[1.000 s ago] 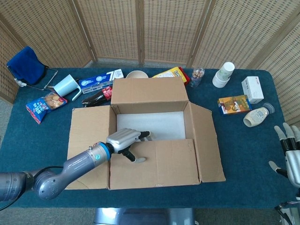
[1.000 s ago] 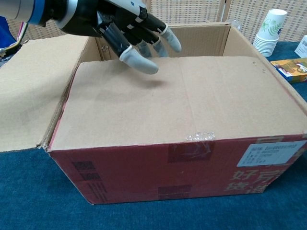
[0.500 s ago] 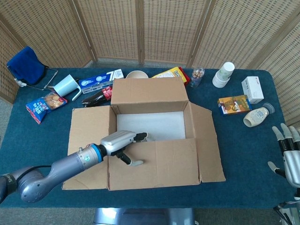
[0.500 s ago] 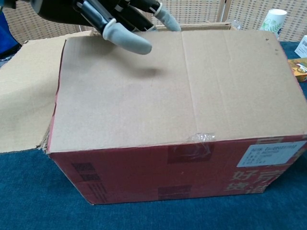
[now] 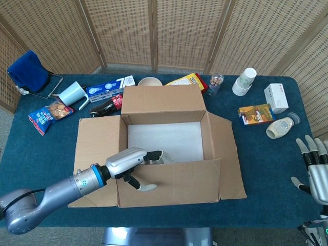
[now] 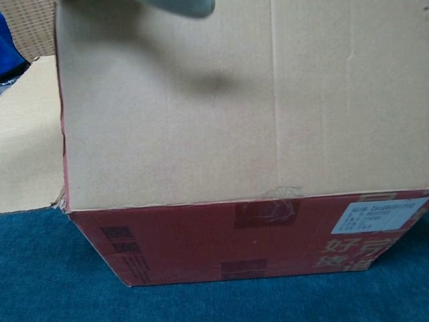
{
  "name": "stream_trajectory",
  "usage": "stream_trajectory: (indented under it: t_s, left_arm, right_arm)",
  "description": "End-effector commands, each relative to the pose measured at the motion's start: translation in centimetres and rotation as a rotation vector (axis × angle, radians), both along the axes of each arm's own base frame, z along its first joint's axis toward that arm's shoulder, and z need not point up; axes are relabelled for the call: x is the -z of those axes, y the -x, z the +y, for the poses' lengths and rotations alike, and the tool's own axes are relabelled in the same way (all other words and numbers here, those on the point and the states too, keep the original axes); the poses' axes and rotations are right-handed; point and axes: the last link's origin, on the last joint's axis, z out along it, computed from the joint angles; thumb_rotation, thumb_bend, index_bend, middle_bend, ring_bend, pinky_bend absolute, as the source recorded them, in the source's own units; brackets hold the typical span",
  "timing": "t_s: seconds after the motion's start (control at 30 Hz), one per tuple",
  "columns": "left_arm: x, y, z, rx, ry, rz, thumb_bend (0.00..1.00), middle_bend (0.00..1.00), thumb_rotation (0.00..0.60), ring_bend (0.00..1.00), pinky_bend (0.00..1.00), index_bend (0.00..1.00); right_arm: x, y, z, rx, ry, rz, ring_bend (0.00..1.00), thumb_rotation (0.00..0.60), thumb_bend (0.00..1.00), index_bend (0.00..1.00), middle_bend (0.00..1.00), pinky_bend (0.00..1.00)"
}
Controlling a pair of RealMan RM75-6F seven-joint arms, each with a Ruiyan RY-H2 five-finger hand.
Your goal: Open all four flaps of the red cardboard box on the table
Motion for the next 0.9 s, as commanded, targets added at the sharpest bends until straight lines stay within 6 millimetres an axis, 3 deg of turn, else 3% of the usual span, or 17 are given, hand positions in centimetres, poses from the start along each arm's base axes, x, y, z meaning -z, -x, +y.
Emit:
stream_trajectory:
  t_s: [0.03, 0.43, 0.63, 0.9]
  left_arm:
    - [-1.1, -0.4, -1.0, 0.020, 0.008, -0.083, 0.00, 0.42, 0.529, 0.39, 0.49, 0.20]
    - [-1.4, 0.0, -3.3, 0.071, 0.164, -0.178, 0.00, 0.42, 0.528, 0.39, 0.52, 0.20]
    - [-1.3, 0.8, -3.3, 0.055, 0.253, -0.222, 0.00, 0.41, 0.529, 0.38, 0.46, 0.20]
    - [-1.0, 1.6, -2.6, 0.019, 0.350, -0.291, 0.00, 0.40, 0.532, 0.38, 0.48, 0.19]
  right_arm:
    - [0.0, 0.0, 0.0, 0.001, 0.001, -0.001, 0.00, 0.600, 0.05, 0.01, 0.00, 0.06]
    - [0.3, 0.2, -0.1, 0.008, -0.013, 0.005, 0.00, 0.600, 0.06, 0.02, 0.00, 0.06]
    - [0.6, 0.2, -0.1, 0.010, -0.021, 0.009, 0.00, 0.600, 0.06, 0.02, 0.00, 0.06]
    - [0.8, 0.3, -0.2, 0.016, -0.031, 0.016, 0.00, 0.600, 0.06, 0.02, 0.00, 0.06]
